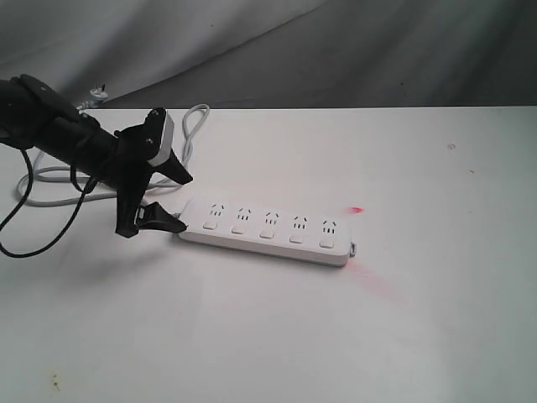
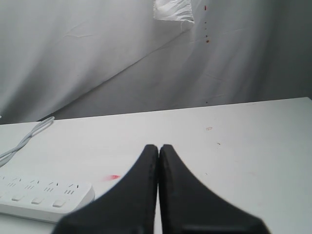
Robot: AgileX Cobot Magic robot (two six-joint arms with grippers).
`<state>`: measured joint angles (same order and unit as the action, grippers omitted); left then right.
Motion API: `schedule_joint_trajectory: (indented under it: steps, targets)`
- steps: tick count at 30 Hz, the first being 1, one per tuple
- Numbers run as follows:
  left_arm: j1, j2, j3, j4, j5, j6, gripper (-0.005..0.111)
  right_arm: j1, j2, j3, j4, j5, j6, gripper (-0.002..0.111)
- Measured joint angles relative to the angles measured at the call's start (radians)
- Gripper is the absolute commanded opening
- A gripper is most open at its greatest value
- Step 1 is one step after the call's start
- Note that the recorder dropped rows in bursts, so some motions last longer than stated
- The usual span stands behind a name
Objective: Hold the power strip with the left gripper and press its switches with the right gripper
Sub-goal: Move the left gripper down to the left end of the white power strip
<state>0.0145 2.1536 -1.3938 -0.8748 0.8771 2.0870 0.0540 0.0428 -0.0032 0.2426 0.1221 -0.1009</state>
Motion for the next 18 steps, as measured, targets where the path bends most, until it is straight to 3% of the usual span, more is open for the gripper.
schedule_joint_trajectory:
  steps: [18]
  targets:
    - [-0.01, 0.038, 0.0, 0.023, -0.079, 0.0, 0.079, 0.0, 0.0, 0.0, 0.0, 0.0, 0.0, 0.0]
